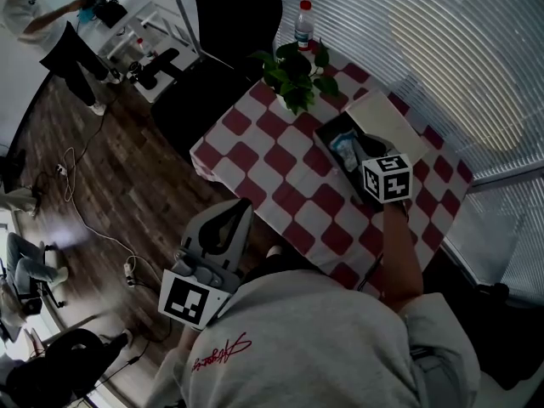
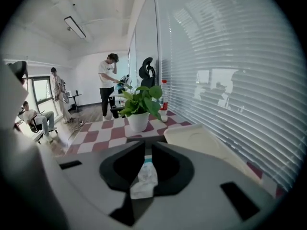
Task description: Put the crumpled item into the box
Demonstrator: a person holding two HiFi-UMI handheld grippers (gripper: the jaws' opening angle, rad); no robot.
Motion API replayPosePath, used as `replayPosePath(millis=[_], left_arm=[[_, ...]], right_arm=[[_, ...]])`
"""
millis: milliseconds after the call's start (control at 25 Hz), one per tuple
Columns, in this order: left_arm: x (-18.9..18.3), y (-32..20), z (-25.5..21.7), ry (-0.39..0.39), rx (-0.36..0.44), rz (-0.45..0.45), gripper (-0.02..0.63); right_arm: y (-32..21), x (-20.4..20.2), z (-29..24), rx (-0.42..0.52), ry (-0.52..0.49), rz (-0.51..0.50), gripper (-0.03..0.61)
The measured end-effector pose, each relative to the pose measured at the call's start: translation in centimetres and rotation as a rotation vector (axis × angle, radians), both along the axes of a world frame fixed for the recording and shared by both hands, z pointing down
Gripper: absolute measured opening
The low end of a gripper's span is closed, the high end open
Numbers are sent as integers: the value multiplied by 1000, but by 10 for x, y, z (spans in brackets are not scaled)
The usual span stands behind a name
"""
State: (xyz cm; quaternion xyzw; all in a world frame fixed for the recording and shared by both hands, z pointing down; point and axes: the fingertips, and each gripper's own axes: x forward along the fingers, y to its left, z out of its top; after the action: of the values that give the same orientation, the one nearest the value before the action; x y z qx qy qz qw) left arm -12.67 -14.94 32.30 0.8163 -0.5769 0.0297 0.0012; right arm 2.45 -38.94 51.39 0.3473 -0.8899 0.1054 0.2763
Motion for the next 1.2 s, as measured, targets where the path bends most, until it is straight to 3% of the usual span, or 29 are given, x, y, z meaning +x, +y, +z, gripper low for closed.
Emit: replayPosePath(millis=[1200], left_arm=[[12,-3,-5,7,14,100,20]], right_arm=[[46,17,-81,169,-195,47,15]])
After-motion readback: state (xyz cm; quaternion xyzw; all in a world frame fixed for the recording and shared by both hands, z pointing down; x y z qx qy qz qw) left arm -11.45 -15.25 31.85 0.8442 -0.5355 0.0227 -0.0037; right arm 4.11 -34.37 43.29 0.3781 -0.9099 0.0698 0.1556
